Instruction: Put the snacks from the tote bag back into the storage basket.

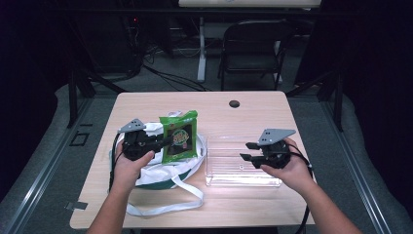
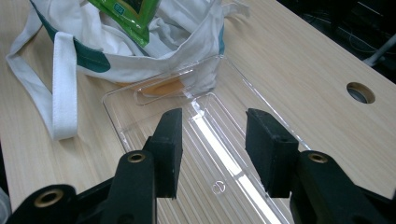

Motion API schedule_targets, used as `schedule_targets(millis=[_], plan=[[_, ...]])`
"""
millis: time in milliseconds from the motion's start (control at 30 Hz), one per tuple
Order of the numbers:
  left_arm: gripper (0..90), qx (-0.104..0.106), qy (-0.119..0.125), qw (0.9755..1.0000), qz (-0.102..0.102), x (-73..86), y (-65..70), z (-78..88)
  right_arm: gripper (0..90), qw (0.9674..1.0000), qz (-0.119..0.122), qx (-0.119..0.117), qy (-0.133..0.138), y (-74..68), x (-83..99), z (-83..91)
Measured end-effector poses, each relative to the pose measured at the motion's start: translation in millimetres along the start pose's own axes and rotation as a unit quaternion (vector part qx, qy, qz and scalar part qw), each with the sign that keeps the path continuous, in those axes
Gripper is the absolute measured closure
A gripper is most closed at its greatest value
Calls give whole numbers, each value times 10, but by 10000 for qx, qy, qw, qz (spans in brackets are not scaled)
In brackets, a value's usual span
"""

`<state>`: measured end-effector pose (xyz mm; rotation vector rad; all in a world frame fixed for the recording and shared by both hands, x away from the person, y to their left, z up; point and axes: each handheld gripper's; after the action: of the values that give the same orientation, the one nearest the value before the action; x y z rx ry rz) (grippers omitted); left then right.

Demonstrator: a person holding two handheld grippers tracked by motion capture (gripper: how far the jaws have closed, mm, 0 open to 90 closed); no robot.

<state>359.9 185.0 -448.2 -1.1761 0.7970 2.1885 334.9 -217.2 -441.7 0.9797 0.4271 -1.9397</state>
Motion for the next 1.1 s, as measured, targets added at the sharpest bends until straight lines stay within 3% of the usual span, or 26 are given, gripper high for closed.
schedule_targets(millis=[100, 267, 533, 1100], plan=[[724, 88, 47, 9999, -18, -41, 19, -13, 551, 9995, 274, -77, -136, 46, -125, 44], [724, 242, 57, 9997, -55, -98, 55, -64, 539, 9982, 484, -202, -300, 70, -231, 51], [724, 348, -11, 9993, -98, -138, 109, -173, 499, 9922, 925, -438, -713, 122, -422, 22], [724, 480, -101, 9986, -182, -191, 177, -300, 479, 9881, 1182, -501, -846, 205, -616, 3]])
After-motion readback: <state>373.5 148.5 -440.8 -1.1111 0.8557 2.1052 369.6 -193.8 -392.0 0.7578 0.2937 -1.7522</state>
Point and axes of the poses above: each handheld gripper's, and its own axes: z roughly backward along the jaws, x roughly out of its underside, y roughly to its right, and after that the axes turned 2 degrees about -x, right-handed
